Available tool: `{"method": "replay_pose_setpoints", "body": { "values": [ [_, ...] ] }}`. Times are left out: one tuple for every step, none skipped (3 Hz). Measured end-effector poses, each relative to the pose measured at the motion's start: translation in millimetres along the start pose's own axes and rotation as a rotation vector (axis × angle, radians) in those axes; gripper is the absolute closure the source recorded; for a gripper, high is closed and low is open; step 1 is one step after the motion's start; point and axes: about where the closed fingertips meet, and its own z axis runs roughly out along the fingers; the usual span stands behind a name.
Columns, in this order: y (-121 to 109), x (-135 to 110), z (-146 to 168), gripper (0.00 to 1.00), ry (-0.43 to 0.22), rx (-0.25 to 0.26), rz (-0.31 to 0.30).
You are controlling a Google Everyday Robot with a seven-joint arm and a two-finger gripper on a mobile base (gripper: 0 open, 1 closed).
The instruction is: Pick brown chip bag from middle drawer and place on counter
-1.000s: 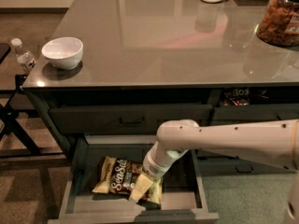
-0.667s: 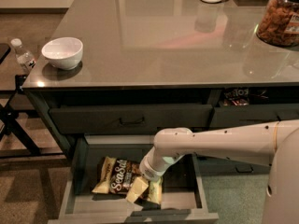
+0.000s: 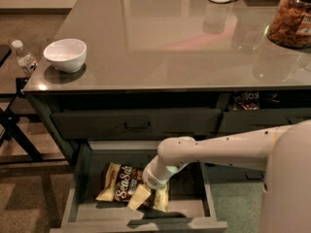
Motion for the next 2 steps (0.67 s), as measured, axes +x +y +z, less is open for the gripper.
{"method": "replay_pose_setpoints", "body": {
  "values": [
    [-20, -5, 20, 0.0, -0.022, 0.017, 0.005],
    [-36, -5, 34, 0.0, -0.039, 0.024, 0.01]
  ]
}}
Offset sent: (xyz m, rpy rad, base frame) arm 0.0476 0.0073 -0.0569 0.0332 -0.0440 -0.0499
